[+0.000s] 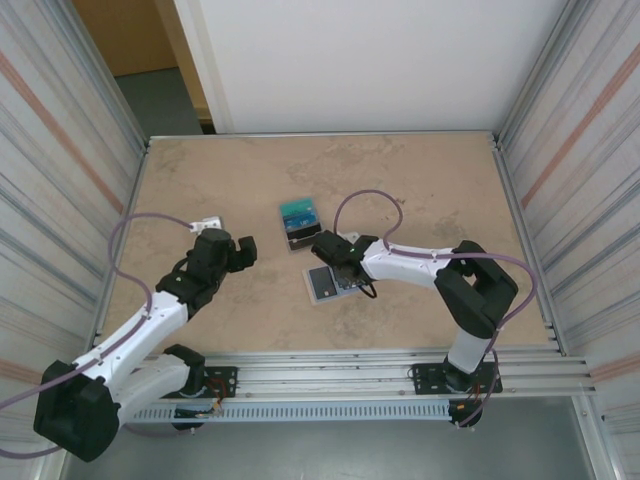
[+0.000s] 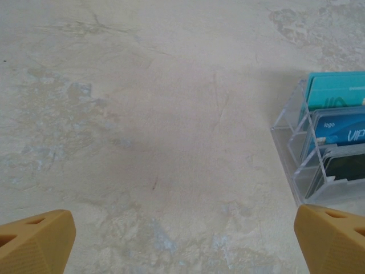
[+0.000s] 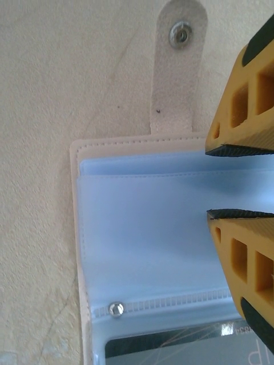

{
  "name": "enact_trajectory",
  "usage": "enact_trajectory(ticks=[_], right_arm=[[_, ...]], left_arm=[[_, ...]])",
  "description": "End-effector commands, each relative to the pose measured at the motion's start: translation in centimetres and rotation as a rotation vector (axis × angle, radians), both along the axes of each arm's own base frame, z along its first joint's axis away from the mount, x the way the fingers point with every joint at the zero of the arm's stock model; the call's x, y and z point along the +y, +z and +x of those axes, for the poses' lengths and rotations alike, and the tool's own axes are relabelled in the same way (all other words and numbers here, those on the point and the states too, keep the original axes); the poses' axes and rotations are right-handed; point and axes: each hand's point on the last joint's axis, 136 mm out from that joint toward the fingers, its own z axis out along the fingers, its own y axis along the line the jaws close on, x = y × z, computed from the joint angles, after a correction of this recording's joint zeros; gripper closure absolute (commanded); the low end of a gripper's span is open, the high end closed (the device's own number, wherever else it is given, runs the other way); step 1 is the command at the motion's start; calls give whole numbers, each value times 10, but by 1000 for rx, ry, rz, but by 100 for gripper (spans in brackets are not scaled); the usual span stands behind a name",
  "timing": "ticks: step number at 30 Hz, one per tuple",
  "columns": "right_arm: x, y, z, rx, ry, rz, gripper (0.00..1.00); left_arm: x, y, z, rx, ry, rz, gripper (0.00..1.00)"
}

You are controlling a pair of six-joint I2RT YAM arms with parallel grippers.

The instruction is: Take the credit cards out of the card holder

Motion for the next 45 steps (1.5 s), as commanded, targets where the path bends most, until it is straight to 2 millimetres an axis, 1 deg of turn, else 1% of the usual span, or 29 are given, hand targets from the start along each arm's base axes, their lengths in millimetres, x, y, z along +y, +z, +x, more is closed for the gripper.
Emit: enact_trajectory(ticks=[1,4,5,6,7,8,10,13,16,18,22,28,33,36,39,43,45], right_arm=[[-11,30,5,-58,-28,24,68],[-5,45,5,-74,-8,75,70],[-1,47,4,-67,4,99,74],[6,48,2,-52,22,133,80],[14,47,-2,-29,43,170,85],[21,46,-4,-8,58,204,89],[39,43,-9,40,90,281,92],[54,34,-13,95,105,331,93],[59,22,-16,143,106,342,92],[58,14,-15,170,93,336,92],[44,-5,-13,225,34,327,91],[35,-19,-10,255,-4,343,91],[28,-29,-12,275,-36,316,91],[19,-31,-11,268,-64,275,91],[16,-31,-12,269,-70,263,90],[22,-29,-12,281,-63,293,90],[27,-22,-10,275,-55,331,90]], left_arm=[[-5,13,5,-29,-12,17,1],[-13,11,5,-30,-27,20,1],[-15,10,5,-30,-30,22,1],[-18,9,5,-29,-36,25,1],[-20,8,5,-28,-36,29,1],[-23,6,5,-24,-38,30,1],[-29,4,4,-19,-46,26,1],[-39,-2,2,-6,-62,25,1],[-48,-7,-1,6,-80,36,1],[-53,-13,-2,20,-93,41,1],[-67,-20,-4,39,-127,40,1],[-97,-33,-6,63,-212,52,1],[-109,-44,-9,94,-230,76,2],[-115,-50,-10,113,-244,71,1],[-122,-55,-11,127,-263,73,1],[-129,-63,-14,154,-273,89,1],[-131,-69,-17,170,-282,99,1]])
